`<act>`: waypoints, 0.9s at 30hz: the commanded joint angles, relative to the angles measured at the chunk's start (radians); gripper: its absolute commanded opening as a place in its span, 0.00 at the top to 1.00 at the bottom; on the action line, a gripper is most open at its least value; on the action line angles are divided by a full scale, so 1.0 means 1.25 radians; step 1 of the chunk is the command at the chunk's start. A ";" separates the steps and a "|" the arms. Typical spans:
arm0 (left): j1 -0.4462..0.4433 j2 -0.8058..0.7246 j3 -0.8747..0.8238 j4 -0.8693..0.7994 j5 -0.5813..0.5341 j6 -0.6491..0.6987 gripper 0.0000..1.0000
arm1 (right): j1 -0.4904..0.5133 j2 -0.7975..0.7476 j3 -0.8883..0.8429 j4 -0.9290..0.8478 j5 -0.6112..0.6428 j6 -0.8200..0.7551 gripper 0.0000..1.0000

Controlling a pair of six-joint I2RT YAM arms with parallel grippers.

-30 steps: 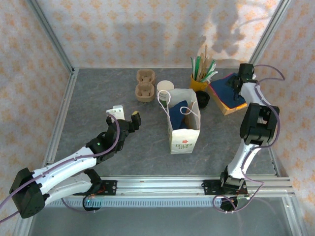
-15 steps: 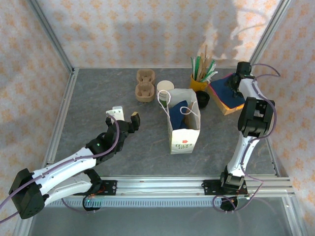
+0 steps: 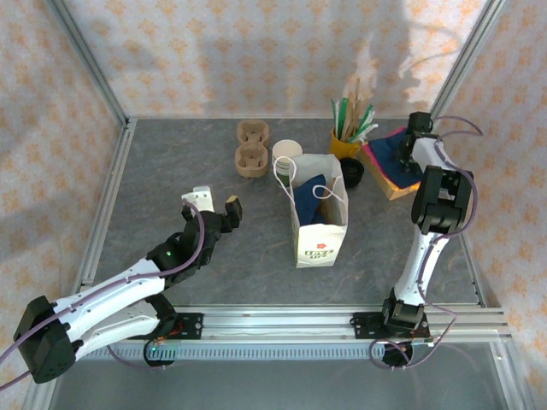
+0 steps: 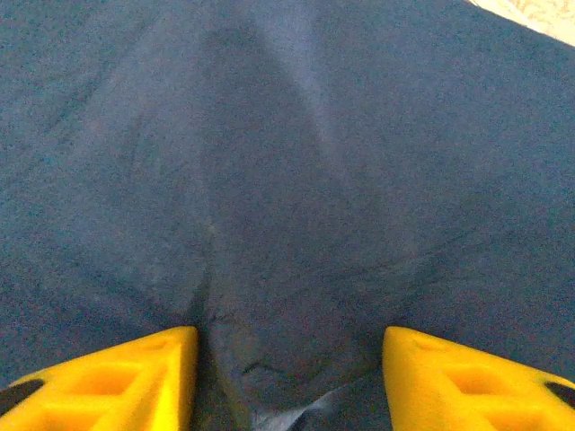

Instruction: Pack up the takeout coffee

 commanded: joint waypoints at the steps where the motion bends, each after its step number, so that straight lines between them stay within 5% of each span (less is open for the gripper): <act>1: 0.005 -0.014 -0.009 0.006 -0.023 -0.008 0.10 | 0.005 -0.007 -0.016 -0.006 -0.028 0.012 0.51; 16: 0.005 -0.030 -0.018 -0.007 -0.027 -0.015 0.10 | -0.005 -0.112 -0.078 0.114 -0.157 0.075 0.78; 27: 0.005 -0.044 -0.015 -0.015 -0.036 -0.008 0.10 | -0.006 -0.251 -0.113 0.109 -0.153 0.082 0.95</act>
